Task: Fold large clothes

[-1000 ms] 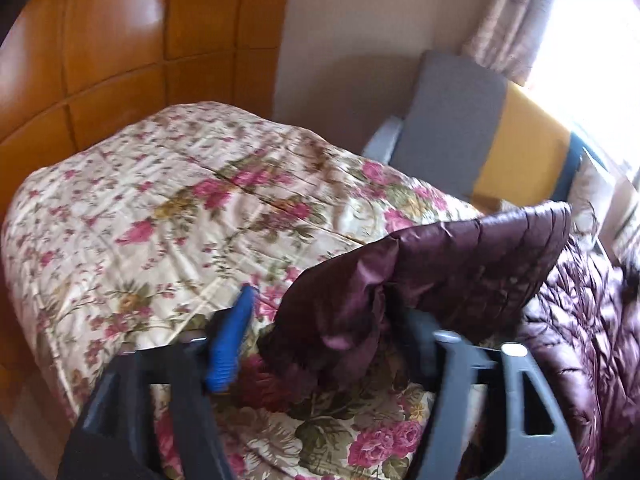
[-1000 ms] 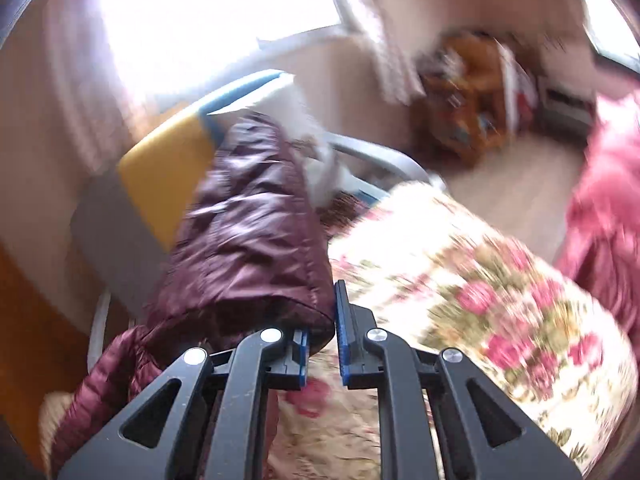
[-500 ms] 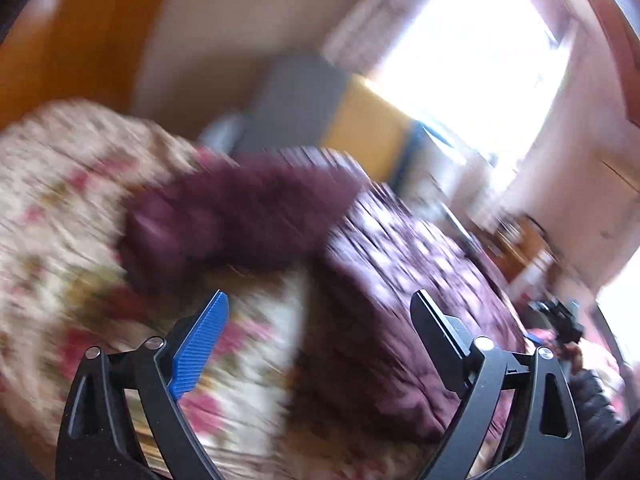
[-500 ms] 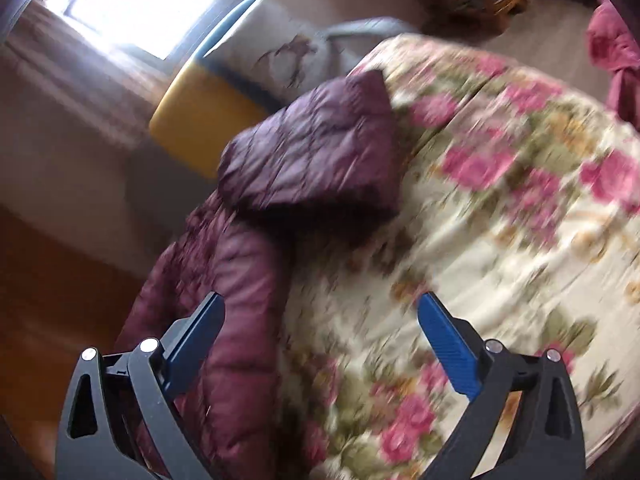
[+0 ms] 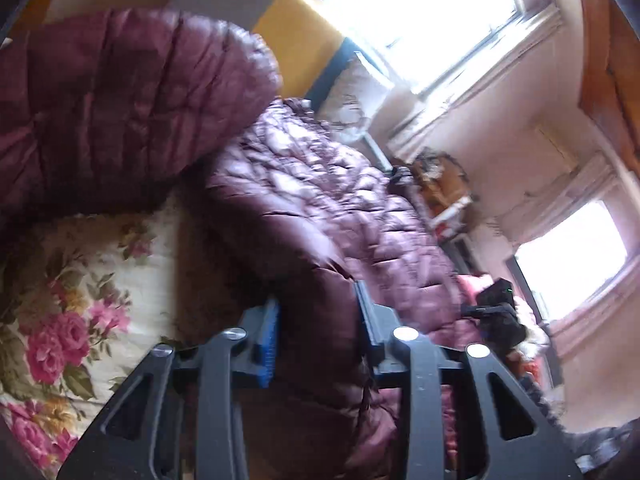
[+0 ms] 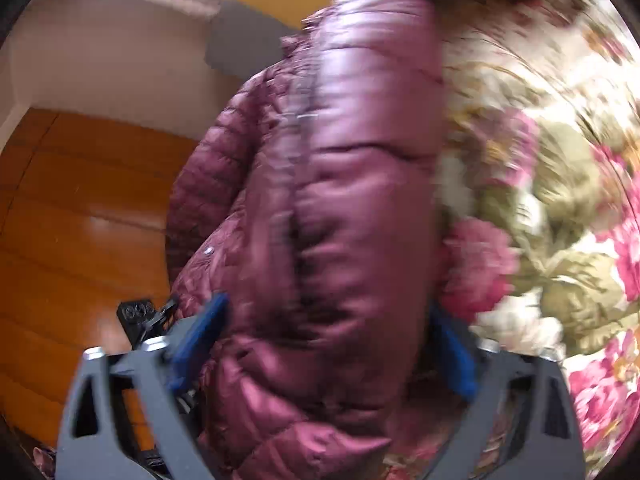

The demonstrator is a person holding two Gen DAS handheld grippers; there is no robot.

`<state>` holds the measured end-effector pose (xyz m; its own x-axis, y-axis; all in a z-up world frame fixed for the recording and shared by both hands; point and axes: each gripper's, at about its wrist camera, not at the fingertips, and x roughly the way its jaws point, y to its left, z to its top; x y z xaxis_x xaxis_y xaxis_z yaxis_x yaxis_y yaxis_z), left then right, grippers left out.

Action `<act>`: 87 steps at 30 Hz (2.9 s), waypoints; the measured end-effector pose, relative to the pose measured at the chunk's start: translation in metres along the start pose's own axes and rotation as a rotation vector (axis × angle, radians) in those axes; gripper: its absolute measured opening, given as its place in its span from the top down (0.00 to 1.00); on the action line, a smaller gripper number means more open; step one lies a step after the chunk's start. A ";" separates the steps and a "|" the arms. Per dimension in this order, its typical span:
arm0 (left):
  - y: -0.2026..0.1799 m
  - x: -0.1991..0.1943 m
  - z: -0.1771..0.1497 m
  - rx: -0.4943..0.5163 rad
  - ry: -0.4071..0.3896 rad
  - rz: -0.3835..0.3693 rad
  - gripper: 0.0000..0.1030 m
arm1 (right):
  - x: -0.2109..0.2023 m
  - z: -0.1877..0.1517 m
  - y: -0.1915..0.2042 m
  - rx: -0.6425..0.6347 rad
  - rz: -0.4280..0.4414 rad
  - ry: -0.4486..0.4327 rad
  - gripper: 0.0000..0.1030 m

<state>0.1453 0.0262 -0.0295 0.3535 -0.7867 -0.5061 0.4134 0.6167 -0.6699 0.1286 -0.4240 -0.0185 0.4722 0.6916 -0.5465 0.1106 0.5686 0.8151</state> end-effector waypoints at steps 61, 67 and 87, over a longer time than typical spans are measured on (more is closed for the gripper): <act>0.008 -0.095 -0.078 -0.071 0.072 0.381 0.77 | -0.151 -0.109 -0.016 0.047 -0.237 -0.219 0.07; 0.004 -0.100 -0.078 -0.029 0.066 0.351 0.78 | -0.097 -0.096 0.001 -0.134 -0.402 -0.074 0.68; 0.132 -0.193 -0.030 -0.537 -0.328 0.428 0.27 | -0.096 -0.069 0.063 -0.357 -0.627 -0.193 0.14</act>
<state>0.1058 0.2588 -0.0363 0.6570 -0.3818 -0.6500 -0.2513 0.7020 -0.6664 0.0301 -0.4238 0.0717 0.5628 0.1180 -0.8182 0.1349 0.9634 0.2317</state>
